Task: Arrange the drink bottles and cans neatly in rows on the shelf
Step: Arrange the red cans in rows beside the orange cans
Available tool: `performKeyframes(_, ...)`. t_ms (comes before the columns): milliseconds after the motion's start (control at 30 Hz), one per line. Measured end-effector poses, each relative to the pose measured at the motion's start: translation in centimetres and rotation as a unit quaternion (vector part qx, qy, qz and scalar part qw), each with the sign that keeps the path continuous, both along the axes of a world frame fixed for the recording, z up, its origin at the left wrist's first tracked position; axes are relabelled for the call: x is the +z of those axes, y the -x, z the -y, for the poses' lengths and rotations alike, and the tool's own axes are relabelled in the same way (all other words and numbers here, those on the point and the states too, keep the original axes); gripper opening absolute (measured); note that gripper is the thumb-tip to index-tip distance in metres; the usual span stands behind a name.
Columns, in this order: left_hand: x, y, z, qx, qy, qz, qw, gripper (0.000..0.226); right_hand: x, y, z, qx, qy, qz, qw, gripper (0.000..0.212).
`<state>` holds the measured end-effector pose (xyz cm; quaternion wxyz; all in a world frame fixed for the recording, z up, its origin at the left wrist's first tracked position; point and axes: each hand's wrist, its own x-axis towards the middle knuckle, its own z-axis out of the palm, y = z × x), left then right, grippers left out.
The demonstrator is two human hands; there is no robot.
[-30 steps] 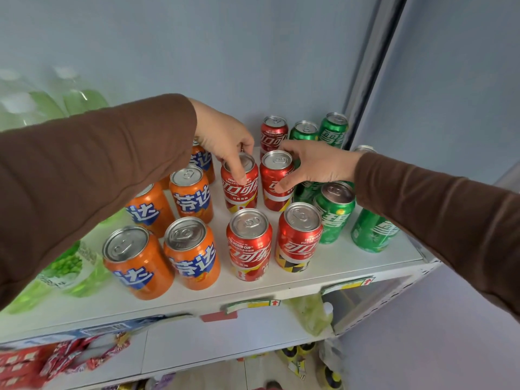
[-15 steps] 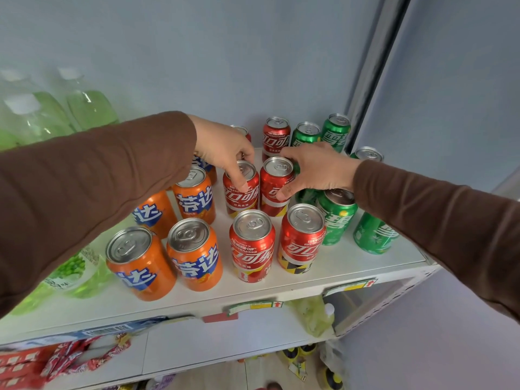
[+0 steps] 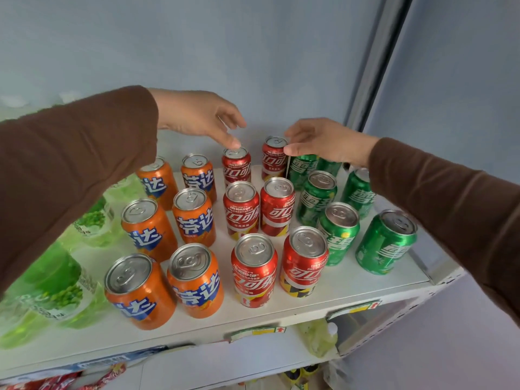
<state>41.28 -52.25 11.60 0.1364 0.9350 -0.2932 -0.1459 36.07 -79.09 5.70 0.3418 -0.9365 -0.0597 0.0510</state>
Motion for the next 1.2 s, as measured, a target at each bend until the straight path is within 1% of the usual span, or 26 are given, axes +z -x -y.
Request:
performKeyframes(33, 0.0, -0.6, -0.1, 0.005, 0.009, 0.012, 1.000, 0.061, -0.1, -0.8, 0.0, -0.004, 0.013, 0.009, 1.000, 0.057)
performKeyframes(100, -0.3, -1.7, 0.0, 0.010, 0.010, 0.025, 1.000, 0.065, -0.4, -2.3, -0.2, -0.005, 0.038, 0.017, 0.999, 0.062)
performKeyframes(267, -2.0, -4.3, 1.1, -0.001, -0.054, 0.031, 0.998, 0.076, -2.1, -5.8, -0.4, -0.036, 0.155, 0.012, 0.987, 0.080)
performKeyframes(367, -2.9, -5.6, 1.9, -0.004, -0.076, 0.016, 0.997, 0.080, -2.9, -7.2, -0.8, -0.050, 0.224, 0.005, 0.973, 0.087)
performKeyframes(467, -4.0, -6.7, 2.9, -0.006, -0.103, -0.019, 0.994, 0.086, -3.4, -8.2, -1.2, -0.043, 0.269, -0.010, 0.962, 0.087)
performKeyframes(567, -5.3, -7.3, 3.7, -0.015, -0.140, -0.028, 0.990, 0.087, -4.0, -8.7, -1.5, -0.034, 0.271, -0.009, 0.962, 0.080)
performKeyframes(667, -5.9, -7.8, 4.1, -0.031, -0.162, -0.024, 0.986, 0.072, -4.7, -9.3, -1.6, -0.033, 0.247, -0.005, 0.968, 0.075)
performKeyframes(767, -5.9, -8.1, 4.2, -0.039, -0.152, -0.033, 0.987, 0.057, -5.0, -9.4, -1.5, -0.039, 0.221, -0.003, 0.974, 0.070)
performKeyframes(900, -4.8, -8.2, 3.9, -0.038, -0.114, -0.040, 0.992, 0.050, -4.6, -9.2, -1.4, -0.050, 0.150, -0.020, 0.987, 0.071)
performKeyframes(967, -3.4, -8.4, 3.6, -0.035, -0.085, -0.047, 0.995, 0.049, -3.9, -8.9, -1.0, -0.057, 0.078, -0.015, 0.995, 0.073)
performKeyframes(1033, -1.6, -8.4, 3.3, -0.025, -0.047, -0.058, 0.997, 0.049, -3.0, -8.5, -0.6, -0.055, -0.023, 0.000, 0.998, 0.063)
performKeyframes(1100, 0.4, -8.3, 3.0, -0.011, -0.008, -0.066, 0.998, 0.051, -1.7, -7.8, -0.3, -0.043, -0.124, 0.000, 0.991, 0.057)
performKeyframes(1200, 3.0, -8.0, 2.8, -0.003, 0.038, -0.077, 0.996, 0.057, -0.4, -7.0, 0.1, -0.021, -0.231, 0.008, 0.973, 0.058)
